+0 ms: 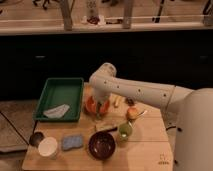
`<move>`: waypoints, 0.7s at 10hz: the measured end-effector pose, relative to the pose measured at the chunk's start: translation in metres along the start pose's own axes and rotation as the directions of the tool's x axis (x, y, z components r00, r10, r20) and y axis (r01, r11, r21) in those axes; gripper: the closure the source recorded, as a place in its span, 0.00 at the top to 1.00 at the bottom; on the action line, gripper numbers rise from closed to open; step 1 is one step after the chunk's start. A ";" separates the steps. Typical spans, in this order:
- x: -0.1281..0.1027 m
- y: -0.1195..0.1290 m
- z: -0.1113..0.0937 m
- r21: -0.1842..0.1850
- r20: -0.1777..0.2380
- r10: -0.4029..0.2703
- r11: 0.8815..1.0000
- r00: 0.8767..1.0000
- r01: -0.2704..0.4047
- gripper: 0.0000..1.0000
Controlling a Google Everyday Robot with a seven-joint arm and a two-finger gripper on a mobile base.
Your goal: Place pepper in red bowl
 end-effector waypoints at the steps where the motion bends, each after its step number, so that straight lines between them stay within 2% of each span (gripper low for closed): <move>1: 0.002 -0.002 0.002 0.002 0.005 0.000 1.000 1.000 0.000 0.00; 4: 0.010 -0.016 0.014 0.000 0.037 0.002 1.000 0.999 -0.003 0.00; 7: 0.019 -0.020 0.025 0.003 0.058 0.022 1.000 0.998 -0.023 0.00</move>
